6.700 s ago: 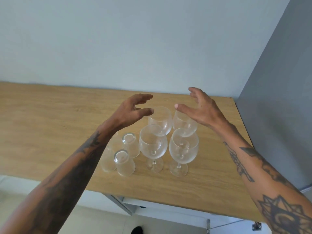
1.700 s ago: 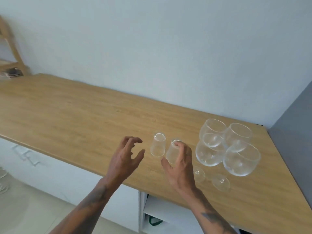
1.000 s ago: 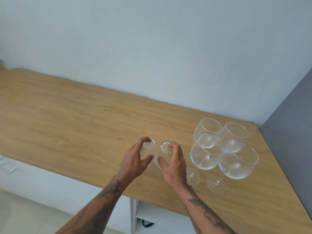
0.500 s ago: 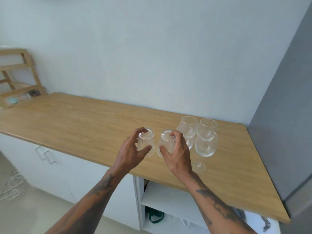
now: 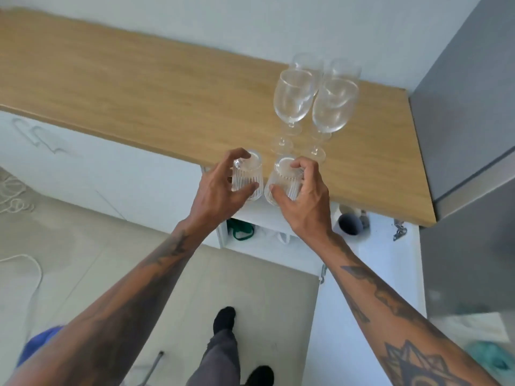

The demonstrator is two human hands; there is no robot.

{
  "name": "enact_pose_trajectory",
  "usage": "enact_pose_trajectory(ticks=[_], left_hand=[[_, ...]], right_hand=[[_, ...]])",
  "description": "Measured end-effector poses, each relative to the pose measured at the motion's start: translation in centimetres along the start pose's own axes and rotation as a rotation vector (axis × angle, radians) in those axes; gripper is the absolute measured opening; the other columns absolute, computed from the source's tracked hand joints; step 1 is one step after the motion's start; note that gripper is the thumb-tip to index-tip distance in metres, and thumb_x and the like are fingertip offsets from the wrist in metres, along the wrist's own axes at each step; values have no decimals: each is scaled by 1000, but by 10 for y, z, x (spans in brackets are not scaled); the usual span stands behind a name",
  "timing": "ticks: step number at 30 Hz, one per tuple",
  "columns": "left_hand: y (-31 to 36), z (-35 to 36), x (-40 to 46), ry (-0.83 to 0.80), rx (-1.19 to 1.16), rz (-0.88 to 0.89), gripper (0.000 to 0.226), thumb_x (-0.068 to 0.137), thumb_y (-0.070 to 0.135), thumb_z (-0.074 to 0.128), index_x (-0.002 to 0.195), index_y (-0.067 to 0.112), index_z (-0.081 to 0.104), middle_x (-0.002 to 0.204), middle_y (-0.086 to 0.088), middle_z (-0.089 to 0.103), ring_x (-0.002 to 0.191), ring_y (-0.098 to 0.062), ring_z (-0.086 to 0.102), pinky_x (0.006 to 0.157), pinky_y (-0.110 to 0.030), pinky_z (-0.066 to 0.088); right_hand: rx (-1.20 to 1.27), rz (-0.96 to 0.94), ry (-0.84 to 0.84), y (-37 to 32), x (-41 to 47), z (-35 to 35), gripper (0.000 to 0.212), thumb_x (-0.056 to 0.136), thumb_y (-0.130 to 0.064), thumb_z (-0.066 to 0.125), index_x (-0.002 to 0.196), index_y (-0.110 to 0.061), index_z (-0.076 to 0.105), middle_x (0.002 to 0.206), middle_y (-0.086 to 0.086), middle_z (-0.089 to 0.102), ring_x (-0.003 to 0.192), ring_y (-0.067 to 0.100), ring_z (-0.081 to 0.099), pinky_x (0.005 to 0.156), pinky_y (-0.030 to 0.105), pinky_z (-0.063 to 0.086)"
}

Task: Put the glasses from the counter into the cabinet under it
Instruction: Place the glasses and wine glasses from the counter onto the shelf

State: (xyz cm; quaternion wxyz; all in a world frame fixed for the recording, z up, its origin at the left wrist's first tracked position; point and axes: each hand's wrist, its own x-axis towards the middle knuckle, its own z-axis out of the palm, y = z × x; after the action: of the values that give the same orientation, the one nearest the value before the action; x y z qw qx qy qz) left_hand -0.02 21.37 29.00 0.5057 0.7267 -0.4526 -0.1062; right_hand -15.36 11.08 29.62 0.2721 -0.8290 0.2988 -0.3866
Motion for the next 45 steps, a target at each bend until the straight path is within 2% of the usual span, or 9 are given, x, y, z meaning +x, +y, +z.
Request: enact_pose_trajectory(ticks=[5, 12, 16, 18, 24, 28, 33, 41, 45], left_hand=[[-58, 32, -32, -31, 35, -13, 52, 83, 23, 78, 127, 23, 50, 122, 17, 60, 100, -28, 63, 82, -51, 57], [-167, 98, -33, -90, 57, -79, 50, 84, 16, 78, 127, 13, 51, 126, 7, 61, 112, -24, 61, 90, -50, 56], [-224, 144, -9, -105, 44, -57, 51, 84, 14, 77, 128, 11, 50, 122, 15, 55, 114, -21, 58, 92, -50, 55], [-249, 163, 4, -112, 41, -48, 51, 84, 12, 75, 128, 8, 50, 125, 10, 56, 116, -22, 56, 92, -50, 55], [-311, 202, 42, -127, 117, 14, 49, 81, 9, 76, 124, 4, 53, 126, -1, 60, 111, -20, 54, 83, -44, 57], [-334, 218, 57, -122, 139, 10, 50, 79, 7, 74, 124, 4, 53, 124, -1, 59, 104, -11, 46, 76, -30, 52], [-345, 230, 72, -99, 125, -1, 50, 83, 8, 72, 128, 4, 50, 130, -7, 57, 116, -24, 51, 83, -37, 56], [-346, 221, 73, -170, 192, -8, 58, 85, 13, 74, 136, 11, 47, 144, -16, 42, 129, -27, 45, 92, -30, 48], [-334, 200, 64, -152, 244, -8, 63, 83, 15, 76, 139, 11, 47, 146, -19, 39, 130, -28, 44, 90, -30, 48]], right_hand=[[28, 115, -61, 40, -34, 39, 48, 80, -20, 78, 115, -10, 47, 113, -5, 57, 101, 10, 54, 89, 20, 43], [1, 278, -78, 132, -59, 119, 51, 78, -21, 81, 111, -8, 45, 109, -6, 54, 98, 7, 52, 89, 29, 50], [-34, 314, -35, 193, -52, 163, 53, 77, -21, 81, 110, -4, 44, 105, -5, 53, 93, 10, 52, 85, 14, 44], [-40, 324, -24, 217, -46, 182, 53, 76, -20, 81, 110, -3, 43, 105, 0, 55, 92, 13, 54, 84, 5, 39], [-95, 312, -8, 278, -24, 231, 51, 75, -15, 78, 108, 4, 45, 106, 12, 60, 94, 27, 59, 83, 30, 47], [-122, 321, -2, 304, -18, 253, 50, 74, -15, 78, 107, 2, 45, 106, 12, 60, 96, 28, 59, 80, 30, 46], [-129, 312, 7, 320, -13, 266, 49, 76, -13, 77, 108, 4, 45, 106, 13, 59, 93, 27, 58, 76, 18, 38], [-146, 306, -80, 313, -8, 258, 57, 78, -15, 78, 120, 2, 44, 120, 14, 53, 104, 24, 54, 83, 28, 47], [-141, 303, -63, 294, -6, 242, 57, 78, -17, 77, 121, 1, 44, 122, 13, 51, 102, 17, 49, 80, 19, 39]])
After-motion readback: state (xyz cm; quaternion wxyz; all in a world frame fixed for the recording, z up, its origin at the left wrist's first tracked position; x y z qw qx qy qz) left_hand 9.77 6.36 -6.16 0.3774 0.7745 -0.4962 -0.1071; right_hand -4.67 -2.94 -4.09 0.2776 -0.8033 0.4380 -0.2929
